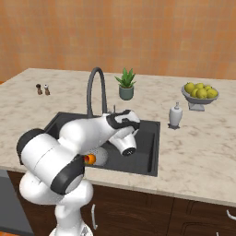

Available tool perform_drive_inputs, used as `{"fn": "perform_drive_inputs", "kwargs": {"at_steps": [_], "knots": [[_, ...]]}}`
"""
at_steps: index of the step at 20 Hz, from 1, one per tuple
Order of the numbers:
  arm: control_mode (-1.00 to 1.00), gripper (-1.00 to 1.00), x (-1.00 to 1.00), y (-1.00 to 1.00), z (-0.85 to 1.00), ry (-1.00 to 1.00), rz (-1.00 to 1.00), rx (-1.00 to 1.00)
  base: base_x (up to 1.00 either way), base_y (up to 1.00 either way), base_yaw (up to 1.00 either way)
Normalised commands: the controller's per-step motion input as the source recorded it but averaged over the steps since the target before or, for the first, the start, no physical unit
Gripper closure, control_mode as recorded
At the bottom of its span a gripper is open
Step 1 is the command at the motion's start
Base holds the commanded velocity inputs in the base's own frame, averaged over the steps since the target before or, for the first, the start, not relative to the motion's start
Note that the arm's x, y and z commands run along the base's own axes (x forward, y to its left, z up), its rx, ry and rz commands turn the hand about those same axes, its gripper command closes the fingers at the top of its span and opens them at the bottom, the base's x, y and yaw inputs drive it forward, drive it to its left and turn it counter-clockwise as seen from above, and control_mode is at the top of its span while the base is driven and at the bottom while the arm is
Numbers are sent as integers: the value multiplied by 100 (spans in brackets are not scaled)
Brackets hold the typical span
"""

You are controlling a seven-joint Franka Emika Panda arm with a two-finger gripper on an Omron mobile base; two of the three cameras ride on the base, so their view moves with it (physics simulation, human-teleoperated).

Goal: Put the colander in the sink, put the orange, mango in the colander, and turn on the sink faucet and pour water over the colander.

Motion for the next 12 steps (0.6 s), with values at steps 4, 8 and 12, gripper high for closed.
{"fn": "perform_drive_inputs", "kwargs": {"at_steps": [4,8,12], "knots": [[-100,-100,28,33,-17,0,0,-5,0,0,0],[-100,-100,28,14,-6,0,0,-2,0,0,0],[-100,-100,31,0,0,0,0,0,0,0,0]]}}
